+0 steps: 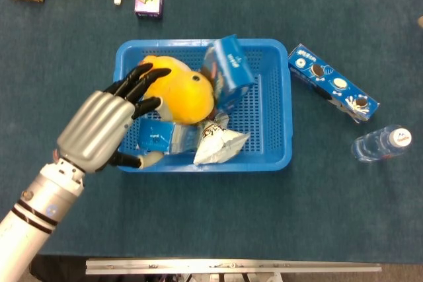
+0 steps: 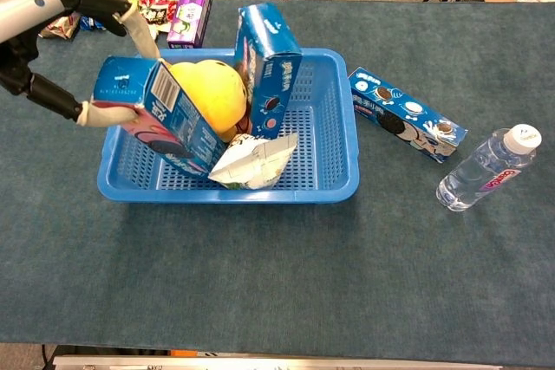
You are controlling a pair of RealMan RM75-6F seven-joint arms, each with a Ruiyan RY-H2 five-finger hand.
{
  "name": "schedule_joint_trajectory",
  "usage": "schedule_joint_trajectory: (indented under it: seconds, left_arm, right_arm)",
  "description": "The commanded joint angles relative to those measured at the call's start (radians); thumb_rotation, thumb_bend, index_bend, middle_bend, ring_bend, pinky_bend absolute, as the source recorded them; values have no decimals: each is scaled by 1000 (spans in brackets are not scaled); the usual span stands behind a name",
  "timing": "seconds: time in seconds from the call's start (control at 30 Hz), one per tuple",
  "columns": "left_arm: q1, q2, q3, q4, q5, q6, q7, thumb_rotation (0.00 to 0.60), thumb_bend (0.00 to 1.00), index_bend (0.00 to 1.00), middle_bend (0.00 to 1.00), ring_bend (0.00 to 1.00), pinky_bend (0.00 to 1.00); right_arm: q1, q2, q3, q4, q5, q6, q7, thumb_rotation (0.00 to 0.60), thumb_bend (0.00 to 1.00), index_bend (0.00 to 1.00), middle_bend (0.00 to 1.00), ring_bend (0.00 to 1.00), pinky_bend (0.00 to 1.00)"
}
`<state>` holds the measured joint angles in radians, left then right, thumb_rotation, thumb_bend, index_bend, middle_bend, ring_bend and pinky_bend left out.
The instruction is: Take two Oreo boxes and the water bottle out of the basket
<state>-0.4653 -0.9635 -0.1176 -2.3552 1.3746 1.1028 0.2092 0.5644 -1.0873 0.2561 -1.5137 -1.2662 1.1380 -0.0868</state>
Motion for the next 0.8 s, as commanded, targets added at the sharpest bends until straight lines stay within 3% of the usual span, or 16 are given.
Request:
schedule_joint_trajectory:
  seconds: [0.03, 0.8]
  left_arm:
    - [-25, 17, -28, -1, -24, -13, -26, 600, 178, 810, 99, 39, 246]
    - [-57, 79, -87, 16, -89, 60, 39, 600, 178, 817, 104, 40, 247]
  right_arm:
    - [-1, 1, 0, 1, 1, 0, 1, 600, 0, 166, 271, 287, 401]
    - [-4, -21, -11, 29, 10, -18, 7, 600, 0, 166, 271, 287, 401]
